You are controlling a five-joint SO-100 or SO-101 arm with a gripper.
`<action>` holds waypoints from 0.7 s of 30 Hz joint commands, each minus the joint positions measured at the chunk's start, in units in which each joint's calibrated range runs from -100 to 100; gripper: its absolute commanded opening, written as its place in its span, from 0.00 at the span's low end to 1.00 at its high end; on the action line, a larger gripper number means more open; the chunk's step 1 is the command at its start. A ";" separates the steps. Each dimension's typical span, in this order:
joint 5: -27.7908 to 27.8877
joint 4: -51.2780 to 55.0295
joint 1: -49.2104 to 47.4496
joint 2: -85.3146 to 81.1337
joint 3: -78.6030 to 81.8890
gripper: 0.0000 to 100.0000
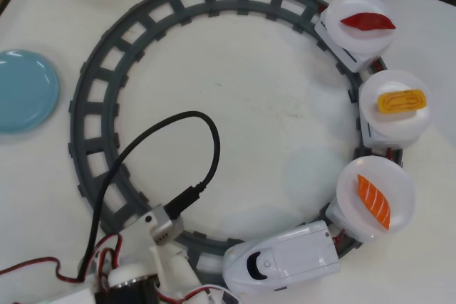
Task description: Pick up the sushi from the Shinkansen and put it on the blue dish
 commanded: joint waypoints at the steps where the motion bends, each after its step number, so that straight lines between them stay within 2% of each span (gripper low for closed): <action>1: 1.56 -0.14 0.65 -0.13 -2.98 0.10; 4: 3.23 -0.14 0.56 -0.13 -2.89 0.19; 7: 3.70 -2.52 0.56 -0.13 -2.70 0.23; 21: 0.77 -16.79 0.47 0.79 0.63 0.23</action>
